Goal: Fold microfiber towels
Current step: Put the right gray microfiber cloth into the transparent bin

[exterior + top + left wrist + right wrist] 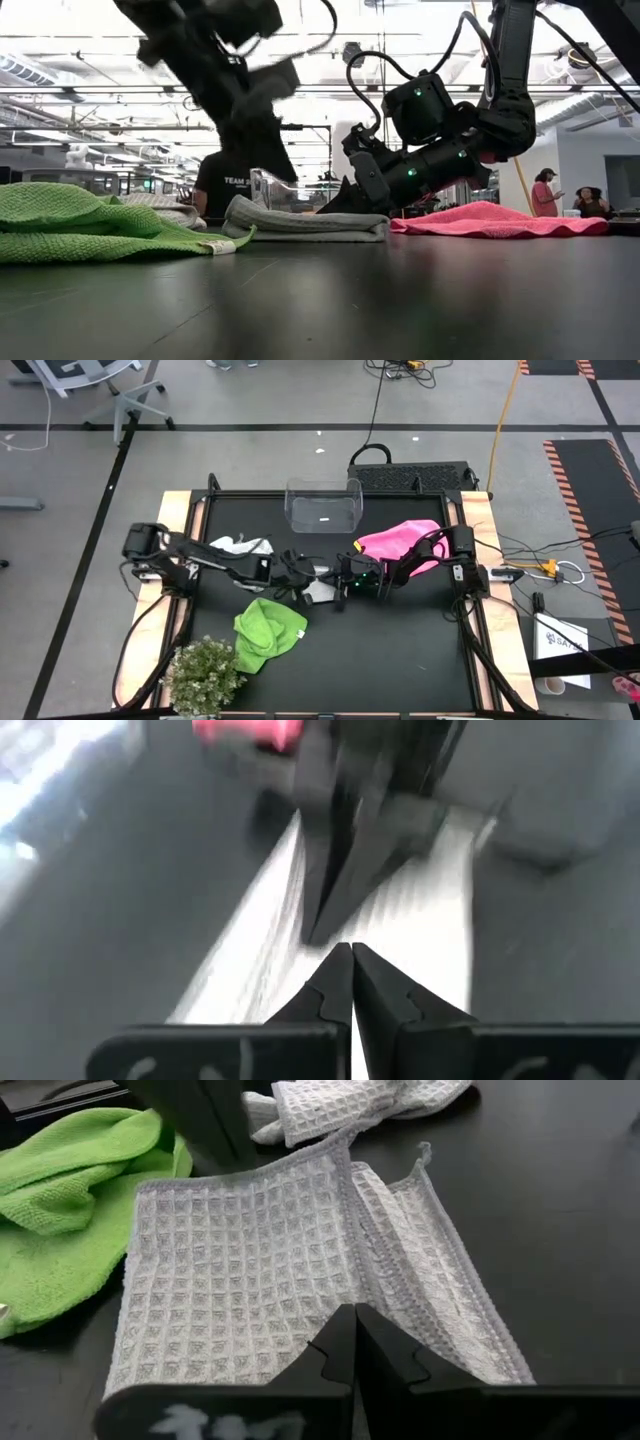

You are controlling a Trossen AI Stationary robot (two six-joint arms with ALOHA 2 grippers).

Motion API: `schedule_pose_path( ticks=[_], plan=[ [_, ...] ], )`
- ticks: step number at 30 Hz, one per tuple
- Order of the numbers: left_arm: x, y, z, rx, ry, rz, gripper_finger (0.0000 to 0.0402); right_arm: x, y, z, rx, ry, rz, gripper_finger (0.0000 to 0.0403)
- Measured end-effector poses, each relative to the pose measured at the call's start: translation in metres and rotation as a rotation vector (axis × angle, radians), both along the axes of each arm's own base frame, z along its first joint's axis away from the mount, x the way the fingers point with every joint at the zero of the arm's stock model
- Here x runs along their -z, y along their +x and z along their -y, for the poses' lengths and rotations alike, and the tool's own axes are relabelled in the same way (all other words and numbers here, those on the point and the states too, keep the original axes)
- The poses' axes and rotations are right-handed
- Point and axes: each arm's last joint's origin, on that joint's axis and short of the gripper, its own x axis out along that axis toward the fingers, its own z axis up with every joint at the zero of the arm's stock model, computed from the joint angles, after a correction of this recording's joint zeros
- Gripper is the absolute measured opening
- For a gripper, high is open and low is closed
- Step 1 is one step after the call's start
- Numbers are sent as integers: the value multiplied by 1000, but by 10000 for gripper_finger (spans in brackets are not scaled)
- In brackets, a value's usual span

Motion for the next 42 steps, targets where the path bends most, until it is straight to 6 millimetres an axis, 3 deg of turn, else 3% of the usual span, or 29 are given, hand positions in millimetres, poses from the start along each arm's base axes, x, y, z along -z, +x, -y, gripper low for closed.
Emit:
schedule_pose_path(
  ticks=[6, 15, 19, 24, 28, 32, 38, 42],
  plan=[
    [45, 8, 1, -8, 0, -135, 7, -1, 0, 0, 1, 2, 12, 0],
    [58, 3, -1, -29, 41, -245, 7, -4, 0, 0, -5, 18, 1, 0],
    [59, 4, -1, -32, 43, -238, 4, -39, 1, -1, -43, 106, 90, 0],
    [59, 4, -1, -30, 49, -228, 9, -82, -1, -23, -90, 52, 143, 0],
    [58, 7, -2, -32, 46, -190, 5, -72, -1, -44, -73, 15, 93, 0],
    [57, 9, -2, -30, 42, -170, 6, -72, 17, -57, -88, 8, 141, 0],
    [56, 12, -1, -10, 10, -145, 3, -50, 41, -59, -119, -50, 124, 0],
    [56, 12, 2, -5, 4, -140, 6, -30, 44, -55, -138, -57, 65, 0]
  ],
)
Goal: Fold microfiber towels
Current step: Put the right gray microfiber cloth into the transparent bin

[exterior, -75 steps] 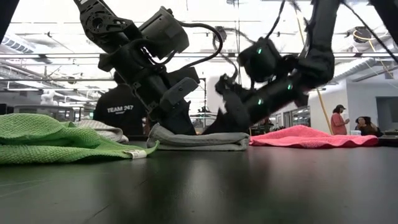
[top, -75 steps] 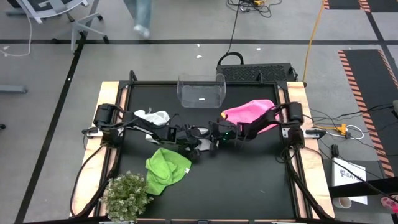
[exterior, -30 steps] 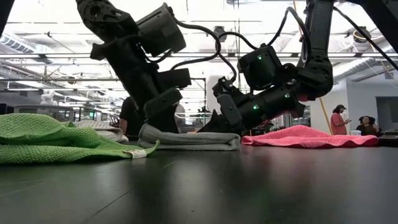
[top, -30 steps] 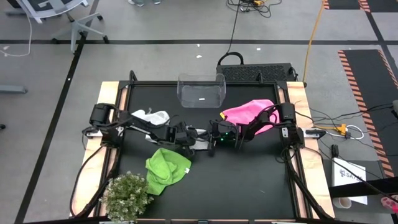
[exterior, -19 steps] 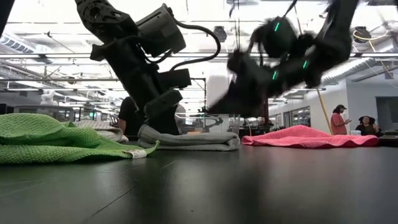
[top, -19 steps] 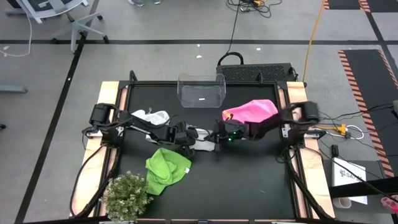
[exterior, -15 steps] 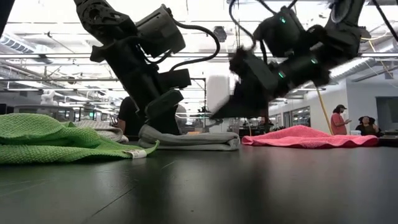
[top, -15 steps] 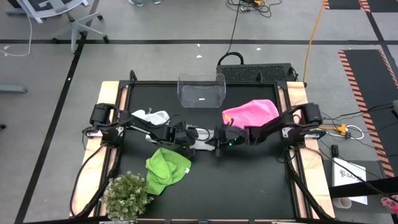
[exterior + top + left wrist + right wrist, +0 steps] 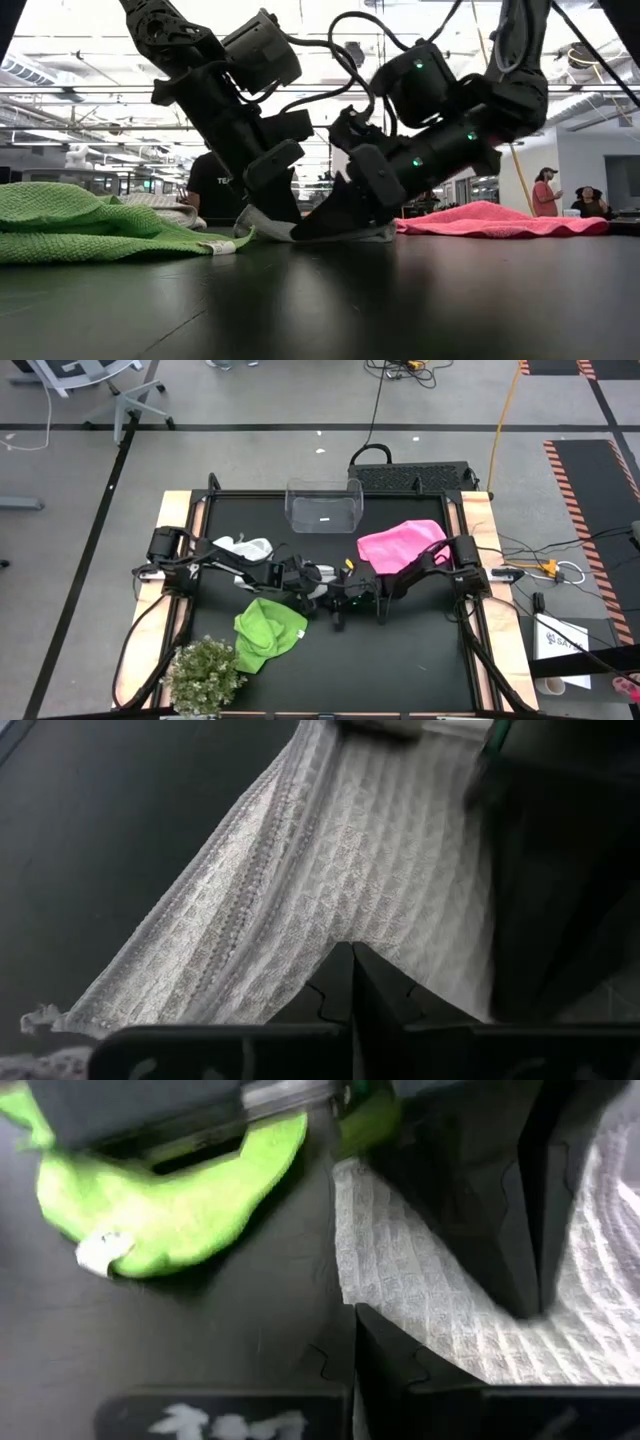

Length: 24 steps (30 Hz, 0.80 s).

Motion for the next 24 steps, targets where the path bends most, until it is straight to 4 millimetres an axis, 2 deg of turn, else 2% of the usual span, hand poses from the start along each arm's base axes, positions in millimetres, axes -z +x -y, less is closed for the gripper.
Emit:
schedule_pose_path(
  ticks=[3, 8, 10, 13, 17, 18, 20, 22, 24],
  plan=[
    [0, 0, 0, 3, 0, -6, 3, 6, -1, 1, -2, 22, -29, 0],
    [0, 0, 0, 10, -1, -7, 8, 16, -15, 2, 0, 29, -84, 0],
    [0, 0, 0, 12, 1, -7, 4, 14, -18, 3, 10, 49, -91, 0],
    [0, 0, 1, 20, -4, -5, 5, -11, -19, 3, 14, 70, -31, 0],
    [0, 0, 1, 23, -8, -6, 6, -59, -19, 5, 7, -34, 94, 0],
    [0, 0, 1, 23, -7, -9, 4, -63, -20, 7, 12, -66, 84, 0],
    [0, 0, 1, 25, -8, -3, 3, -58, -24, 11, 23, -104, 18, 0],
    [0, 0, 1, 24, -9, -2, 6, -42, -31, 15, 30, -111, -70, 0],
    [0, 0, 1, 22, -10, -1, 10, -37, -27, 19, 49, -102, -45, 0]
  ],
)
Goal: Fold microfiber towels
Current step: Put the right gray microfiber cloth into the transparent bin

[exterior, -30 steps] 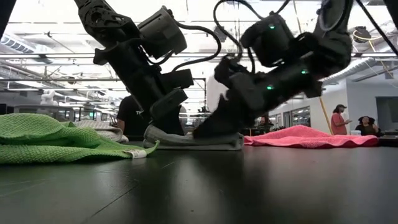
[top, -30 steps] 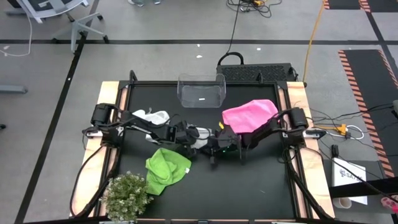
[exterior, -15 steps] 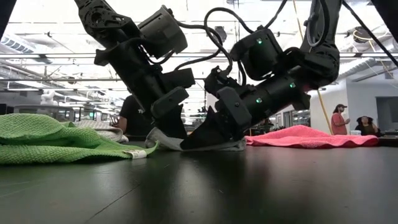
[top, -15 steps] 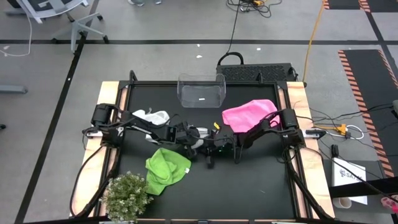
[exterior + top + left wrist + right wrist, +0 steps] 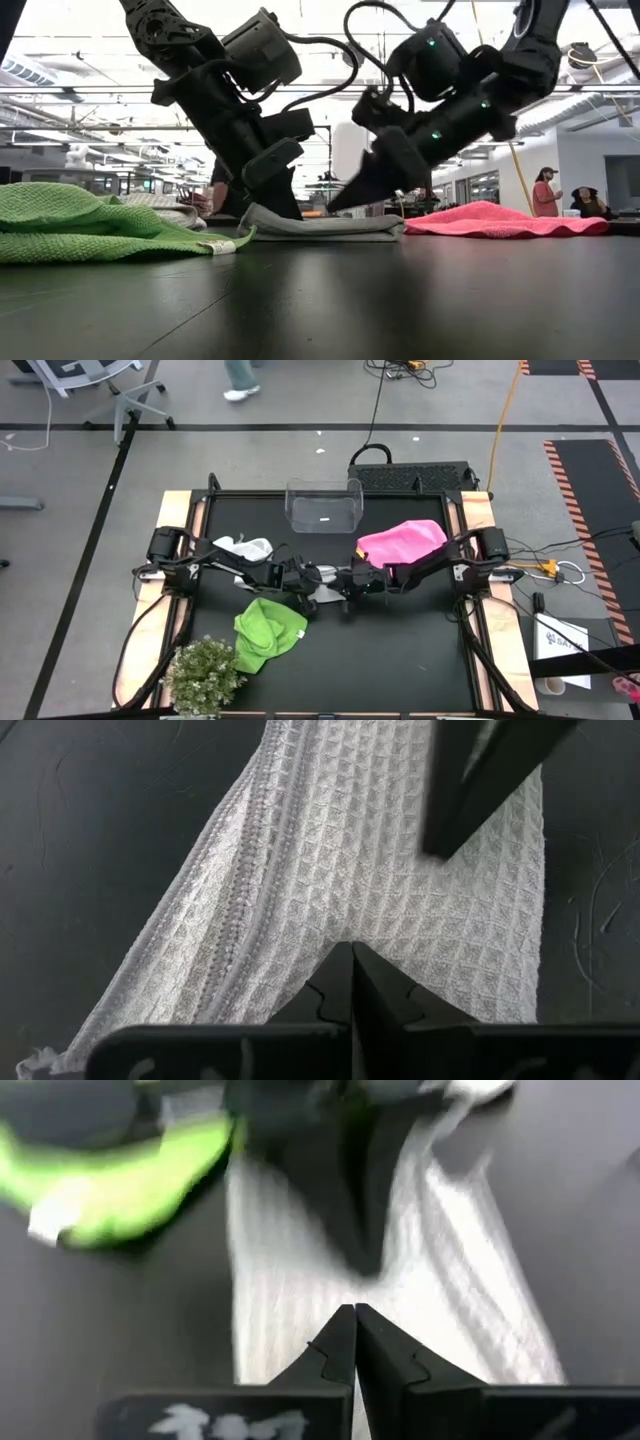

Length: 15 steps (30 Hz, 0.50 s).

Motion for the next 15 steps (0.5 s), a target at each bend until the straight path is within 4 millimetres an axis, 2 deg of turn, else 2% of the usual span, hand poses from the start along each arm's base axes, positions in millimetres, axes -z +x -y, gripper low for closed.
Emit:
schedule_pose_path(
  ticks=[9, 15],
  plan=[
    [0, -1, 0, -4, -1, -3, 8, 43, 4, 11, 36, 14, -32, 0],
    [-1, -2, 0, 8, 18, -15, 3, 59, -3, 10, 43, 59, -63, 0]
  ],
)
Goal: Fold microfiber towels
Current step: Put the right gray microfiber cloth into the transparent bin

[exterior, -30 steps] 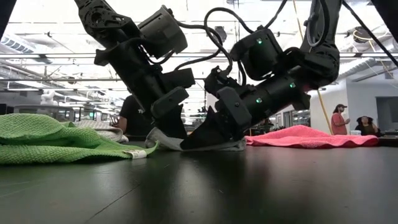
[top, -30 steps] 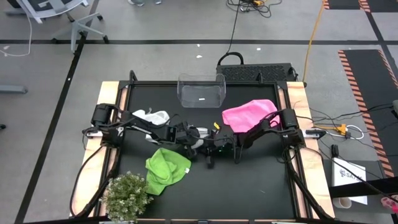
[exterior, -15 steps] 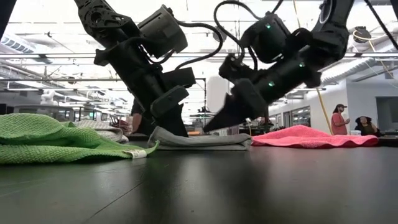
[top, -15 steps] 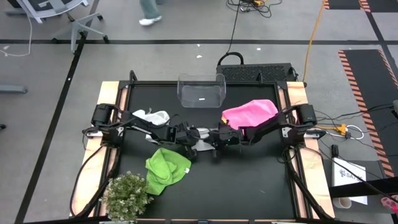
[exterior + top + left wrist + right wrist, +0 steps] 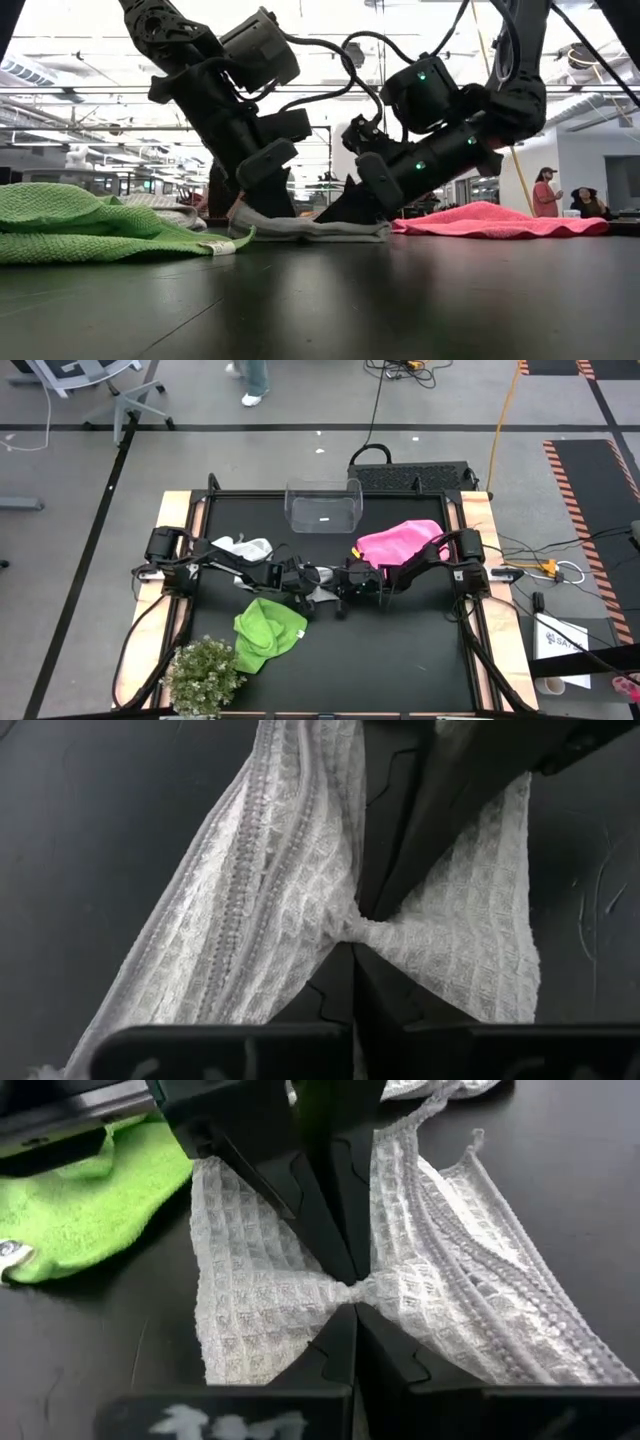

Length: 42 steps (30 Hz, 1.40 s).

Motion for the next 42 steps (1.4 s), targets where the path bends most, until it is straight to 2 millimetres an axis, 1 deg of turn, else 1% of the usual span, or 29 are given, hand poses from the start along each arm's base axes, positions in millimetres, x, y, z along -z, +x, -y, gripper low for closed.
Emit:
schedule_pose_path(
  ticks=[3, 5, 7, 8, 9, 12, 15, 19, 22, 23, 27, 30, 32, 36, 38, 42],
  plan=[
    [-14, -4, -1, 2, 5, 13, 8, 3, -7, 0, 10, 19, 11, 0],
    [-34, -9, -2, -11, 39, 50, 10, 5, -11, 2, 28, 41, 16, 0],
    [-60, -10, -3, -15, 103, 142, 7, 6, -13, 2, 45, 66, 15, 0],
    [-70, -11, -4, -18, 133, 177, 4, 6, -14, 2, 48, 71, 16, 0],
    [-73, -12, -6, -19, 159, 181, 3, 6, -14, 2, 48, 71, 17, 0],
    [-65, -14, -11, -15, 158, 129, 7, 6, -14, 2, 49, 73, 23, 0],
    [-55, -9, -11, -16, 103, 118, 7, 5, -14, 2, 50, 74, 30, 0],
    [-32, -8, -9, -4, 98, 18, 4, 5, -14, 2, 50, 74, 37, 0],
    [-15, -13, -12, -34, 118, -96, 10, 5, -14, 2, 50, 74, 34, 0],
    [-12, -13, -13, -44, 126, -120, 10, 5, -14, 2, 50, 74, 34, 0],
    [-10, -18, -14, -65, 146, -179, 6, 5, -14, 2, 51, 74, 35, 0],
    [-16, -22, -15, -67, 173, -181, 3, 5, -14, 2, 51, 74, 35, 0],
    [-26, -25, -17, -80, 187, -160, 8, 5, -14, 2, 51, 74, 35, 0],
    [-59, -28, -16, -115, 156, -20, 8, 5, -14, 2, 51, 74, 36, 0],
    [-69, -29, -11, -102, 123, 37, 4, 5, -14, 2, 51, 74, 36, 0],
    [-74, -27, 1, -64, 65, 91, 8, 5, -14, 2, 51, 74, 37, 0]
  ],
)
